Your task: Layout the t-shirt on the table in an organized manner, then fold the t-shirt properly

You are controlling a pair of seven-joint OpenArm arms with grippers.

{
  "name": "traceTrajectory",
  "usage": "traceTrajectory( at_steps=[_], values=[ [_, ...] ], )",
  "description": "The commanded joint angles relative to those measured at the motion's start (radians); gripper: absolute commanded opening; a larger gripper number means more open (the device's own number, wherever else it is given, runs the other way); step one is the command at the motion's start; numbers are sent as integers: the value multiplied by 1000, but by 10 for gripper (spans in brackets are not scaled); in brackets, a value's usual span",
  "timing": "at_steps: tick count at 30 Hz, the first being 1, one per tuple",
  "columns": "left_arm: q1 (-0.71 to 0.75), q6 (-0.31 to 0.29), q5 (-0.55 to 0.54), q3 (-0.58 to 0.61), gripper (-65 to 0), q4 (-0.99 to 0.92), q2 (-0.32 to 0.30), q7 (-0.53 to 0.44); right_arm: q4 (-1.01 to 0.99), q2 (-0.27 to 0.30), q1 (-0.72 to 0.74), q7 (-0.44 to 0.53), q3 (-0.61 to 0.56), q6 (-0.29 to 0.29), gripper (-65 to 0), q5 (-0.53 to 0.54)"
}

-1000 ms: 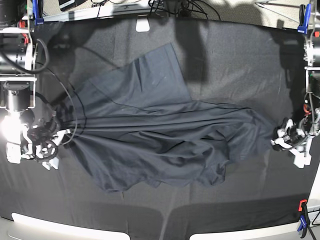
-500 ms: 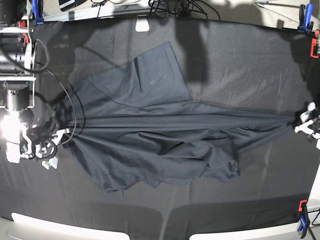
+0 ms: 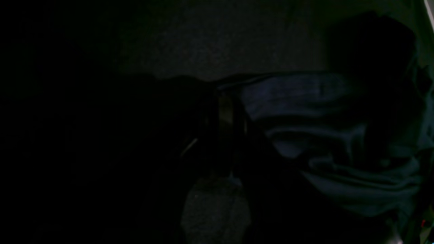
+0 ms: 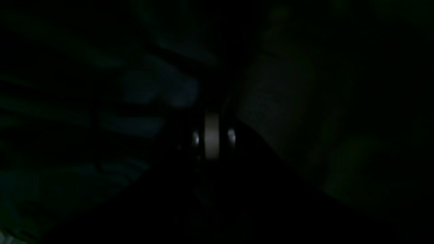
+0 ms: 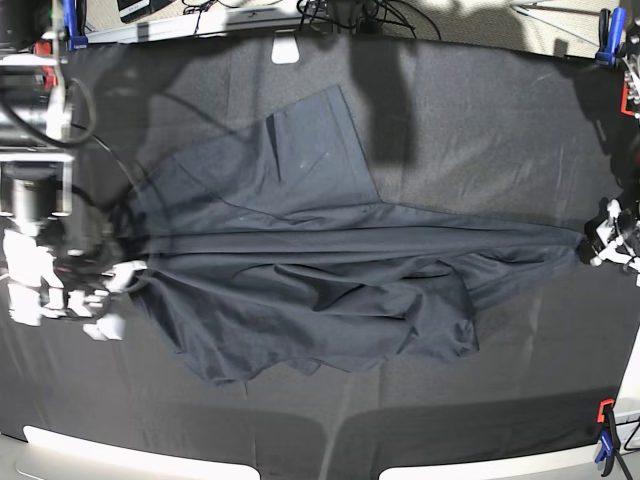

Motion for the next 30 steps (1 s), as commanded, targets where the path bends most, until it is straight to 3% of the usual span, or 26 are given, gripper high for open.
traceTrajectory(
  at_steps=[1, 8, 12, 26, 30],
  values=[
    [-25, -11, -23, -5, -650, 11, -21, -16, 13, -2, 36, 7, 5, 16, -650, 7],
    [-25, -9, 26, -5, -650, 11, -35, -16, 13, -70, 36, 16, 5, 6, -650, -49],
    [-21, 35, 60, -5, -650, 11, -62, -16, 13, -64, 36, 21, 5, -11, -650, -104],
    [-19, 37, 94, -5, -650, 11, -169, -23, 13, -53, 36, 22, 5, -25, -650, -158],
    [-20, 116, 146, -5, -650, 11, -205, -32, 13, -53, 36, 21, 5, -25, -650, -159]
  ],
)
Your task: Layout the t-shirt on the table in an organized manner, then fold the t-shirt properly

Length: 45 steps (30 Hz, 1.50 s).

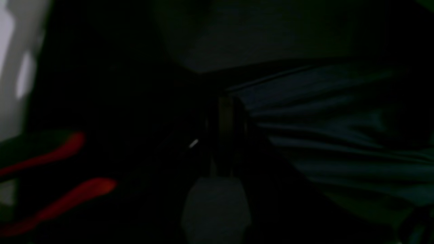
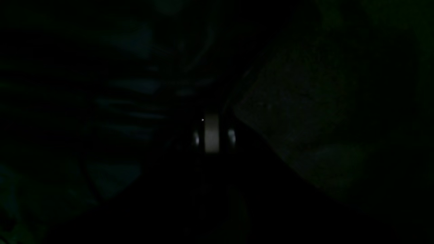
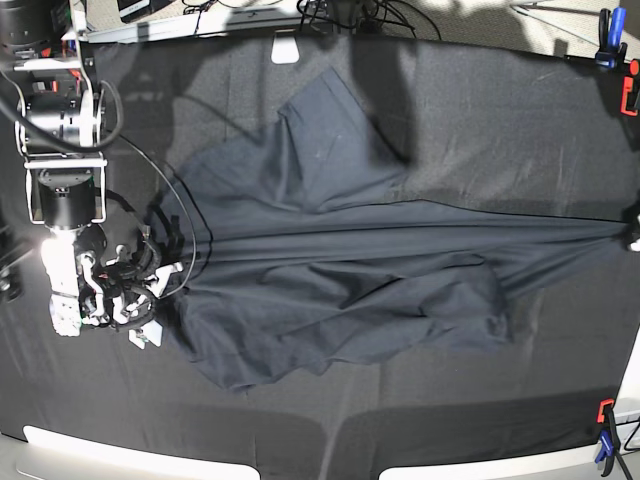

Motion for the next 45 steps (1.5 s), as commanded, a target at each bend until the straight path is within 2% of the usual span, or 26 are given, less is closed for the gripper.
traceTrajectory(
  at_steps=[1, 4, 7, 18, 19, 22, 23, 28, 34, 38, 39, 42, 45],
  values=[
    [-22, 31, 24, -6, -650, 12, -55, -35, 11, 15, 28, -3, 5, -13, -650, -23],
    [-22, 55, 69, -6, -650, 12, -79, -37, 11, 19, 28, -2, 5, -27, -650, -29],
    [-22, 72, 72, -6, -650, 12, -104, -38, 11, 39, 28, -2, 5, -81, -650, -98],
    [-23, 72, 45, -6, -650, 12, -170, -48, 11, 222, 34, 16, 5, -108, -650, -89],
    [-23, 72, 27, -6, -650, 12, -173, -39, 11, 235, 34, 17, 5, -108, -650, -74],
    [-30, 70, -105, -6, -650, 37, -190, 124, 11, 264, 34, 26, 5, -108, -650, -54],
    [-27, 58, -138, -6, -650, 51, -195, 148, 11, 269, 34, 30, 5, -108, -650, -47],
    [-24, 46, -146, -6, -650, 75, -201, 153, 11, 263, 33, 31, 5, -108, -650, -34],
    [-25, 44, -147, -6, -650, 79, -200, 100, 11, 239, 34, 40, 5, -107, -650, -34],
    [-25, -43, -199, -6, -650, 93, -200, 108, 11, 229, 34, 46, 5, -108, -650, -33],
    [-25, -55, -224, -6, -626, 101, -200, 112, 11, 227, 33, 46, 5, -108, -650, -33],
    [-25, -117, -304, -6, -455, 137, -197, 141, 11, 217, 34, 44, 5, -107, -650, 38],
    [-27, -136, -349, -6, -436, 213, -180, 192, 11, 203, 33, 42, 5, -102, -497, 133]
  ],
)
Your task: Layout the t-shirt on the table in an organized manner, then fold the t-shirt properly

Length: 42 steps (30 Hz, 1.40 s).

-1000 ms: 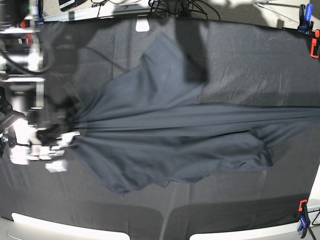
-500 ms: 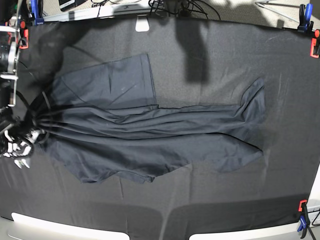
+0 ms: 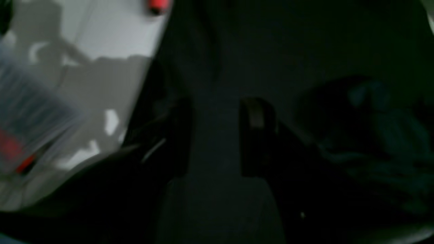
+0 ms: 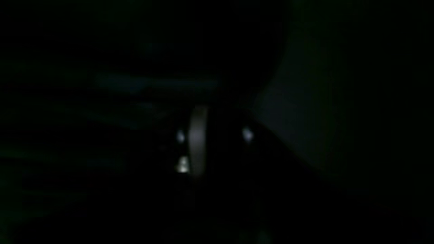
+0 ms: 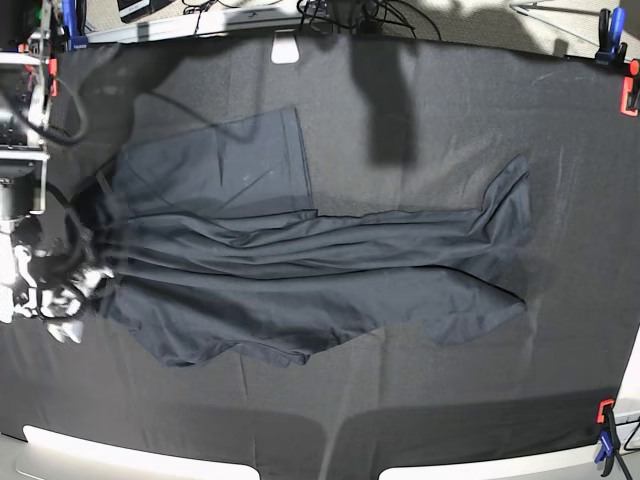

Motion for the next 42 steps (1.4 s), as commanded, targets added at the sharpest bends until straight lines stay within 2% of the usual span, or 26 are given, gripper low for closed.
traceTrajectory(
  at_steps=[1, 5, 10, 13, 16, 22, 24, 26, 28, 30, 32, 34, 39, 41, 42],
  values=[
    [-25, -7, -30, -6, -436, 48, -15, -6, 13, 9, 36, 6, 6, 1, -470, 19],
    [-25, -7, -30, -6, -436, 192, 71, 29, 13, -16, 36, 6, 6, 1, -462, 33],
    [-25, -7, -27, -3, -432, 276, 251, 72, 13, -19, 36, -2, 6, 1, -462, 32],
    [-25, -11, 55, -3, -432, 276, 334, 71, 13, -18, 36, -22, 6, 1, -462, 29],
    [-25, -19, 140, 11, -432, 276, 370, 72, 13, -18, 36, -23, 6, 1, -462, 25],
    [-25, -18, 159, 95, -432, 276, 372, 57, 13, -18, 36, -23, 6, 1, -463, 25],
    [-25, -42, 277, 113, -432, 276, 372, -21, 13, -18, 36, -23, 6, 1, -462, 25],
    [-24, -42, 434, 132, -433, 276, 369, -114, 13, -18, 36, -22, 6, 1, -463, 25],
    [-25, -42, 540, 173, -433, 276, 360, -204, 13, -18, 36, -17, 6, 1, -463, 25],
    [-25, -42, 680, 240, -433, 276, 351, -332, 13, -18, 36, -16, 6, 1, -463, 25],
    [-24, -42, 873, 330, -433, 286, 340, -461, 13, -18, 36, -16, 6, 1, -463, 25],
    [-24, -42, 1025, 437, -433, 310, 324, -542, 13, -18, 36, -16, 6, 1, -463, 25],
    [-22, -42, 1145, 651, -435, 455, 265, -605, 13, -18, 36, -11, 6, 1, -463, 25],
    [-22, 35, 1188, 687, -435, 526, 234, -629, 13, -18, 36, -11, 6, 1, -463, 18],
    [-21, 47, 1208, 692, -435, 561, 218, -655, 13, -18, 36, -11, 6, 1, -463, 7]
  ],
)
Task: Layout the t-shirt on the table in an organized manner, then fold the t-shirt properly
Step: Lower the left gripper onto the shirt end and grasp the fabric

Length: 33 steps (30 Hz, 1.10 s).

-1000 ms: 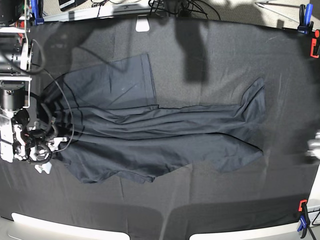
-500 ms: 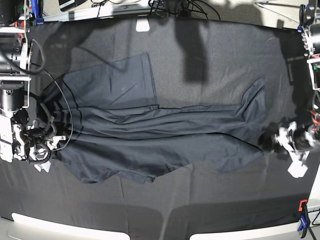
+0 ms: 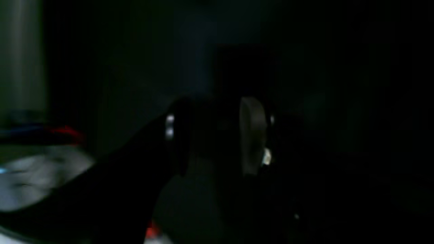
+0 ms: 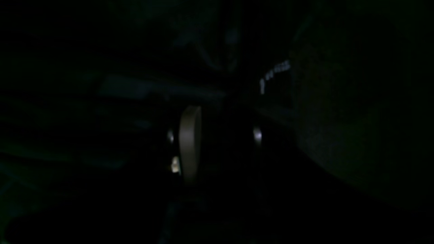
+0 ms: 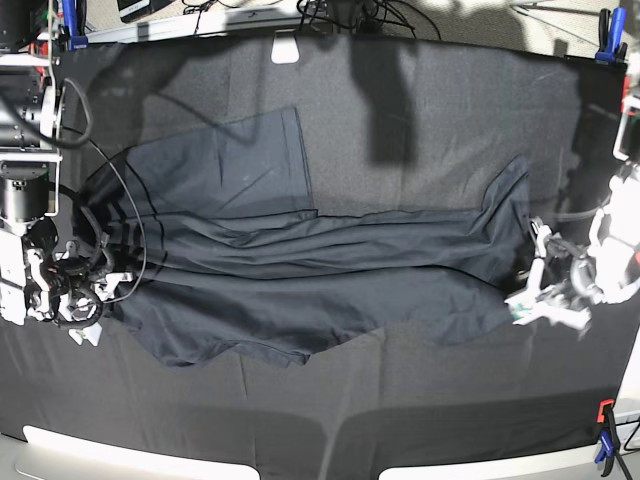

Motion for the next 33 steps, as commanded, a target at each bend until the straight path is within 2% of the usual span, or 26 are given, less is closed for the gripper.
traceTrajectory(
  at_steps=[1, 7, 9, 11, 14, 17, 18, 23, 30, 33],
  values=[
    [-30, 8, -2, -11, -435, 43, -38, -32, 13, 17, 36, 10, 6, 1, -463, 7],
    [-24, 3, 9, -10, -435, 80, -51, -72, 13, 16, 36, 4, 6, 0, -463, 8],
    [-11, -18, 79, -9, -435, 75, -52, -118, 13, 16, 36, 0, 6, 0, -463, 8],
    [2, -55, 103, 9, -435, 72, -57, -168, 13, 16, 36, -3, 6, 0, -463, 8],
    [12, -59, 206, 74, -435, 70, -50, -217, 13, 16, 36, -4, 6, 0, -463, 8],
    [-1, -51, 280, 134, -435, 39, -28, -223, 13, 16, 36, -9, 6, 0, -463, 8],
    [-6, -43, 288, 142, -435, 20, -17, -222, 13, 17, 36, -11, 6, 0, -463, 8],
    [-25, 75, 289, 144, -435, -62, 6, -209, 13, 17, 36, -16, 6, 1, -463, 8],
    [-39, 113, 250, 144, -435, -66, -31, -170, 13, 16, 36, -6, 6, 0, -463, 8],
    [-39, 206, 251, 144, -435, -66, -38, -169, 13, 16, 36, -6, 6, 0, -463, 8]
  ],
)
